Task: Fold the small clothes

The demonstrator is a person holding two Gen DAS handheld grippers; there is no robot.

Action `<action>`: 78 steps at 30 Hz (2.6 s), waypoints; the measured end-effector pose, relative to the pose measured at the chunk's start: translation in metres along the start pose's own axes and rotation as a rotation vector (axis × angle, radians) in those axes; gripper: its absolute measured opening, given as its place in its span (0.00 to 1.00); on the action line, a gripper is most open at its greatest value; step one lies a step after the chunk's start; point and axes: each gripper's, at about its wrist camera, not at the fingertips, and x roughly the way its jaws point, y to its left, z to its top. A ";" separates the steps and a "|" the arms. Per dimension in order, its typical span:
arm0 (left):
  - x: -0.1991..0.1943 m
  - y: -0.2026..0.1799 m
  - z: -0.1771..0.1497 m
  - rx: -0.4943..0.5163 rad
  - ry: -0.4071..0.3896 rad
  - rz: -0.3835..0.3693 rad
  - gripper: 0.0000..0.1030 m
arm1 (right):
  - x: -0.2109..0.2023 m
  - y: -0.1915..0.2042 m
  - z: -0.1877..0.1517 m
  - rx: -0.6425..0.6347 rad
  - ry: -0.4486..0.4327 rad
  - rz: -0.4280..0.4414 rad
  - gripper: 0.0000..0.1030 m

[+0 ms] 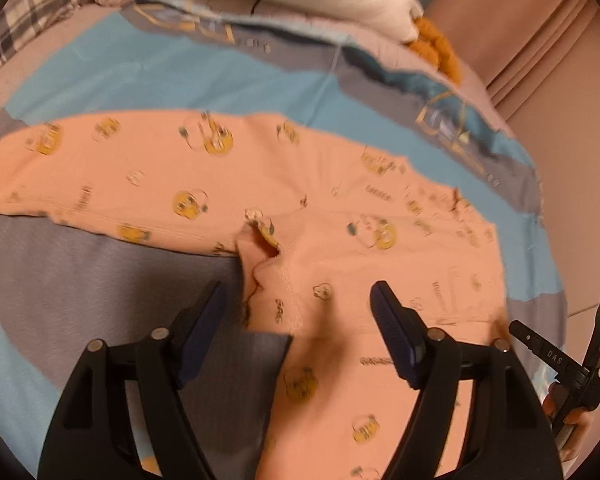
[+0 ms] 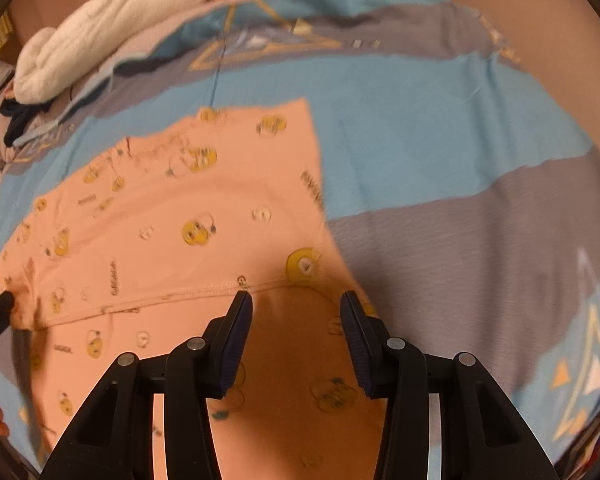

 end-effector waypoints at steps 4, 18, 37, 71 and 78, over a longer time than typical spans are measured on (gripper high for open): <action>-0.045 0.008 -0.002 -0.026 -0.097 -0.037 0.92 | -0.045 -0.001 0.000 0.005 -0.109 0.056 0.62; -0.096 0.092 -0.012 -0.213 -0.222 0.188 0.99 | -0.113 0.029 -0.020 -0.089 -0.320 0.129 0.94; -0.073 0.225 -0.016 -0.586 -0.254 0.271 0.89 | -0.100 0.009 -0.054 -0.001 -0.201 0.028 0.94; -0.101 0.137 0.056 -0.302 -0.448 0.075 0.08 | -0.101 0.029 -0.056 -0.008 -0.188 0.010 0.94; -0.097 0.073 0.059 -0.126 -0.436 0.017 0.08 | -0.104 0.018 -0.060 0.027 -0.193 0.018 0.94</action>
